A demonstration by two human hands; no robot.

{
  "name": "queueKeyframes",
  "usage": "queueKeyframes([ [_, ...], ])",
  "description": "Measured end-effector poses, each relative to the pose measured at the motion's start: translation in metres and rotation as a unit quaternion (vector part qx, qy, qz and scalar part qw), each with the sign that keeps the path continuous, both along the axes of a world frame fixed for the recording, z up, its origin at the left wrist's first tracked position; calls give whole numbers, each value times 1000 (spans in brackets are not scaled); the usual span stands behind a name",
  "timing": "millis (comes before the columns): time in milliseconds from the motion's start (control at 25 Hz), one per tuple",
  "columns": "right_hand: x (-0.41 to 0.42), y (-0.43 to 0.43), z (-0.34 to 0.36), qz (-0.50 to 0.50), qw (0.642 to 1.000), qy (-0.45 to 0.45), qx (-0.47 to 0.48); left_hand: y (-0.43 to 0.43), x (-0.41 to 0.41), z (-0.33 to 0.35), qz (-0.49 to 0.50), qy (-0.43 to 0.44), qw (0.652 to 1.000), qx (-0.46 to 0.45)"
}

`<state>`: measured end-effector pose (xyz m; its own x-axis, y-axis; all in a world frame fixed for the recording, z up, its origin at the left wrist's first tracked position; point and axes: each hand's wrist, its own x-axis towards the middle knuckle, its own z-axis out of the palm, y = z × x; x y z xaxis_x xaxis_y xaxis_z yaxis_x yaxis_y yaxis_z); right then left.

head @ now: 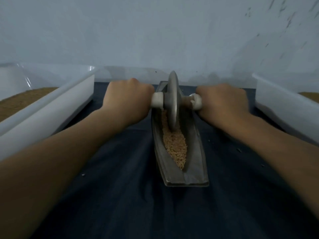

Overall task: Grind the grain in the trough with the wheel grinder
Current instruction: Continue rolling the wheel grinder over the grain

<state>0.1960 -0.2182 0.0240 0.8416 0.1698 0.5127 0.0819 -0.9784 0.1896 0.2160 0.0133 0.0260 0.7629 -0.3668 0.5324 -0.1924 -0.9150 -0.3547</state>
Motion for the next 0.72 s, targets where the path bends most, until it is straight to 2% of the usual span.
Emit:
queueKeyframes([
  [80,22,5,8,-10,997,60,52,-13,12,9,33,14,999,-5],
  [160,16,-1,10,9,996,86,26,-8,5,10,7,28,1000,4],
  [280,-30,-19,-2,71,995,-24,-61,27,-25,5,-102,22,994,21],
  [360,-47,-27,-4,83,996,-30,-23,43,-31,11,-140,-11,990,33],
  [440,-37,-23,-8,37,999,18,-2,37,-25,9,-99,-15,994,52],
  [560,2,-3,2,-17,999,35,11,8,8,9,14,57,998,14],
  [640,20,6,13,-24,999,37,1,0,22,14,32,113,992,-37],
  [720,16,3,16,-5,999,51,-15,9,8,10,25,118,992,-45],
])
